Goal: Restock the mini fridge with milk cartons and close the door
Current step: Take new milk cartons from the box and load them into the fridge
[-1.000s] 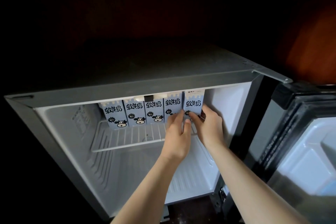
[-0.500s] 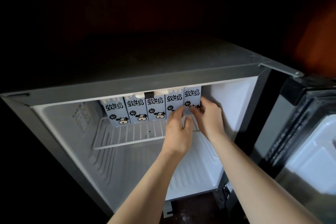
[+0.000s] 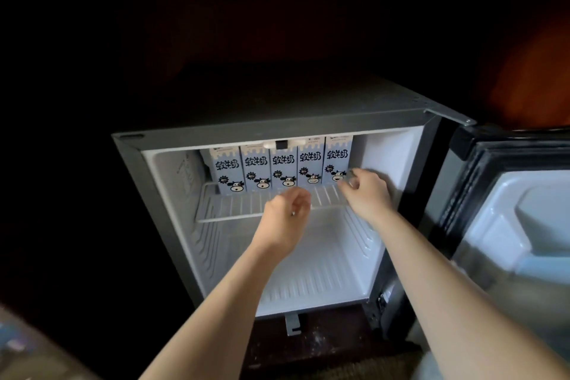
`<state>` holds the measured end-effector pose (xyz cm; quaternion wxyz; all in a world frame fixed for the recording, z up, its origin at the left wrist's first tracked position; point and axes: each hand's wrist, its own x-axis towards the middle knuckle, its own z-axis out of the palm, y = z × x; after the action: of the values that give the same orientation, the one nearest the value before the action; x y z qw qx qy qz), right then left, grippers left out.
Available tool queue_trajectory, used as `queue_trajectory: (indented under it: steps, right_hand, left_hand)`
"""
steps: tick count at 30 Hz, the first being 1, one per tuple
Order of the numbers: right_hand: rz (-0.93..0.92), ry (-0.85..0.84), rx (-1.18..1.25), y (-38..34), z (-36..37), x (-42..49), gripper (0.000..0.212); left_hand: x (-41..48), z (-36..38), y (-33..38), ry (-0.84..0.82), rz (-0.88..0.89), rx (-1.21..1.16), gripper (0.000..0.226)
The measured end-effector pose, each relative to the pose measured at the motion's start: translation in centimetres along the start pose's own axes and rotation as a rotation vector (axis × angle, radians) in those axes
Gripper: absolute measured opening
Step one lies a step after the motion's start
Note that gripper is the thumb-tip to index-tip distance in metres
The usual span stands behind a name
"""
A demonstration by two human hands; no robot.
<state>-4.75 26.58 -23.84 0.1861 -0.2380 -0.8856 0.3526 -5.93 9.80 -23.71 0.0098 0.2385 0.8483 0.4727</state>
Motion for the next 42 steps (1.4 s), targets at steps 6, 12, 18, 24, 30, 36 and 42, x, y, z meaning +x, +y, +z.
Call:
queue_trajectory:
  steps: [6, 12, 18, 24, 30, 36, 42]
  right_hand:
    - [-0.100, -0.287, -0.309, -3.0, -1.7, -4.1, 0.033]
    - [-0.234, -0.484, -0.347, -8.3, -1.9, -10.1, 0.030]
    - [-0.408, -0.733, -0.363, -13.5, 0.4, -16.8, 0.031]
    - [-0.574, -0.997, -0.450, -18.2, 5.3, -23.7, 0.039]
    - [-0.723, -1.131, -0.527, -20.1, 11.8, -31.6, 0.037]
    - [-0.784, -1.311, -0.558, -18.6, 17.9, -37.9, 0.042]
    - [-0.800, -1.442, -0.597, -17.5, 22.2, -41.3, 0.045]
  left_hand:
    - [-4.7, -4.9, 0.9, -0.262, 0.065, 0.306, 0.023]
    - [-9.9, -11.7, 1.3, -0.339, 0.029, 0.498, 0.023]
    - [-15.9, -19.7, 1.1, -0.350, -0.137, 0.583, 0.032]
    - [-24.0, -25.6, -1.4, -0.387, -0.334, 0.605, 0.038]
    - [-32.3, -27.9, -5.4, -0.348, -0.562, 0.623, 0.039]
    - [-38.6, -27.4, -9.4, -0.376, -0.722, 0.550, 0.042]
    - [-44.2, -24.1, -16.0, -0.371, -0.889, 0.514, 0.040]
